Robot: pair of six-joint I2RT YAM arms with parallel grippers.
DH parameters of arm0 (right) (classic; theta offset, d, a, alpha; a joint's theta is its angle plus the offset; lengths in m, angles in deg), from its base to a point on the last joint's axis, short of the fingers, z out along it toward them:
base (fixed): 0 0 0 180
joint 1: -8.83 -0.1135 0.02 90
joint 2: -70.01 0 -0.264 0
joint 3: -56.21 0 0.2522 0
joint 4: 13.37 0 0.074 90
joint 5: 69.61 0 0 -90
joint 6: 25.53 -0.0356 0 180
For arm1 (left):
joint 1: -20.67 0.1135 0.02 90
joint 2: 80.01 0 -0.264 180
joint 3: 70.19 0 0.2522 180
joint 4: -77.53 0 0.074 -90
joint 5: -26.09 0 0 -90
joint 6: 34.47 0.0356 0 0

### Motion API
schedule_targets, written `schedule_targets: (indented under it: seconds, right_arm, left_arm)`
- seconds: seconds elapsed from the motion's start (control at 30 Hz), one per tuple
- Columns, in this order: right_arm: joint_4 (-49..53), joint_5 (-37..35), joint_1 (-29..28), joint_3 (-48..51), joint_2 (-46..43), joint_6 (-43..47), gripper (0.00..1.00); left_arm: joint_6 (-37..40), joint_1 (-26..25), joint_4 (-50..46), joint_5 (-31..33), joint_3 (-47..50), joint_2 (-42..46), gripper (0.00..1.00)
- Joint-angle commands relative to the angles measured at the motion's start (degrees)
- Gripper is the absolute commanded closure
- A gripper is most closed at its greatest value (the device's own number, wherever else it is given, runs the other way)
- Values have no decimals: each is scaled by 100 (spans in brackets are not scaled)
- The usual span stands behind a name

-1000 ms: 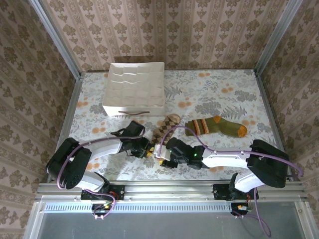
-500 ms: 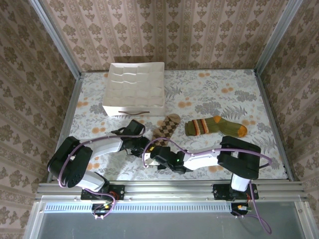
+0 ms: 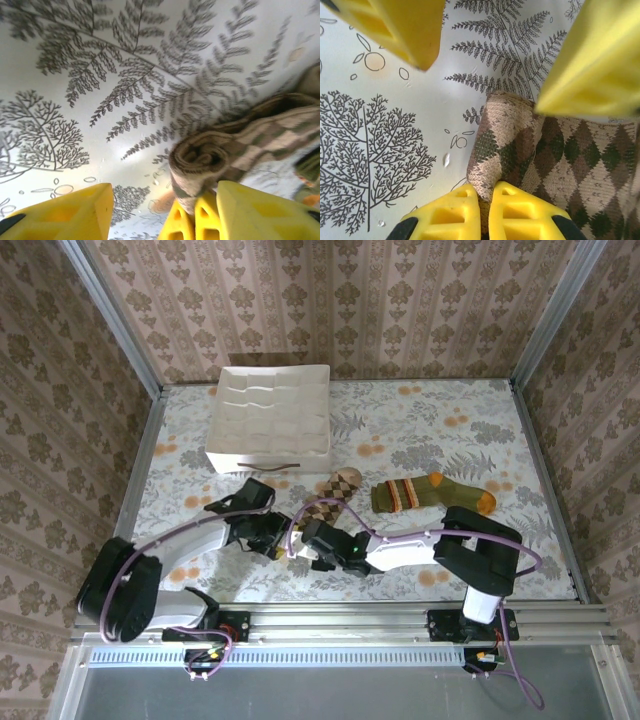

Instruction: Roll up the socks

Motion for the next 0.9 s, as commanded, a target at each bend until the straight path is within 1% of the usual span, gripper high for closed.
schedule_targets:
  seconds: [0.0, 0.17, 0.4, 0.47, 0.53, 0.67, 0.87]
  right_arm:
    - [982, 1230, 346, 71, 136, -596, 100]
    - [1120, 2302, 823, -79, 218, -1029, 100]
    - [1370, 3683, 1383, -392, 502, -1443, 100]
    - [1417, 3891, 1494, -469, 593, -1585, 100]
    - [1436, 4142, 1641, -533, 702, -1773, 100]
    - [1365, 4661, 1868, -586, 850, -2096, 100]
    - [1511, 5090, 1962, -696, 1035, -2179, 100]
  left_arm:
    - [-235, 136, -11, 34, 258, 388, 39]
    - [-468, 90, 537, -53, 440, 508, 37]
    - [-723, -175, 1285, 21, 412, 150, 37]
    - [-738, -233, 1486, 19, 360, -17, 37]
    - [-713, -271, 1452, -41, 260, -202, 37]
    - [-800, -332, 1467, -13, 264, -377, 41]
    - [-859, -375, 1750, -8, 167, -723, 45]
